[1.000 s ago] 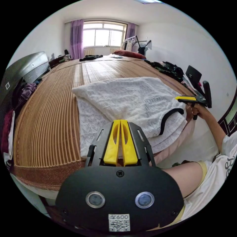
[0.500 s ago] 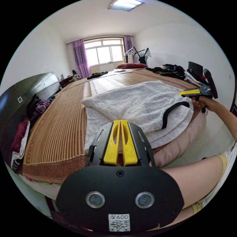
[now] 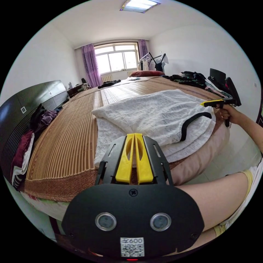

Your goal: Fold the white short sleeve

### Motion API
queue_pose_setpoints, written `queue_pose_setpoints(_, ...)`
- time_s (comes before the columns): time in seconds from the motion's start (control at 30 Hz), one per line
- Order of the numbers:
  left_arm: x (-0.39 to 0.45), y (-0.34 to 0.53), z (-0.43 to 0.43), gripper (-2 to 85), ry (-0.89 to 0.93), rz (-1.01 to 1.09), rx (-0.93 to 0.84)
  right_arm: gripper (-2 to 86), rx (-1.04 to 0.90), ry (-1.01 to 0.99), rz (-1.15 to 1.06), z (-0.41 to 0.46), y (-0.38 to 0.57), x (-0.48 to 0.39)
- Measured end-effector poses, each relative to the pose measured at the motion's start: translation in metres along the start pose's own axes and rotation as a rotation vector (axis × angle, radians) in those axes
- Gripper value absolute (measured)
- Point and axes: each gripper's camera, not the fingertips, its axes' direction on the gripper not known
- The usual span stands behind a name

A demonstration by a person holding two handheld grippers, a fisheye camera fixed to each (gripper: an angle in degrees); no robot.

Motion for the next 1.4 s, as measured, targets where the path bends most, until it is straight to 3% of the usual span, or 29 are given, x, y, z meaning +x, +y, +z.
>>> queue_pose_setpoints(0.4,0.041,-0.016,0.000,1.0,0.013,-0.006,0.005,-0.8,0.007,0.064,-0.044,-0.026,-0.031,-0.023)
queue_pose_setpoints(0.67,0.088,-0.034,-0.002,1.0,-0.073,0.039,-0.039,-0.9,0.009,-0.094,0.064,-0.045,-0.055,0.001)
queue_pose_setpoints(0.83,0.110,-0.050,-0.012,0.8,0.053,0.079,-0.077,-0.9,0.008,-0.128,0.086,-0.052,-0.067,0.001)
queue_pose_setpoints(0.9,0.125,-0.062,-0.019,0.7,0.022,0.096,-0.098,-0.9,0.003,-0.092,0.049,-0.052,-0.073,-0.010)
queue_pose_setpoints(1.0,0.158,-0.088,-0.050,0.5,-0.025,0.148,-0.097,-0.8,0.003,-0.077,0.037,-0.054,-0.081,-0.017)
queue_pose_setpoints(1.13,0.153,-0.116,-0.121,0.4,0.141,0.018,0.001,-0.8,0.004,-0.111,0.064,-0.057,-0.092,-0.015)
queue_pose_setpoints(1.23,0.129,-0.113,-0.155,0.3,0.242,-0.142,-0.039,-0.8,0.003,-0.114,0.053,-0.059,-0.100,-0.019)
queue_pose_setpoints(1.4,0.110,-0.089,-0.243,0.2,0.200,-0.258,-0.081,-0.9,-0.006,-0.143,0.070,-0.061,-0.113,-0.019)
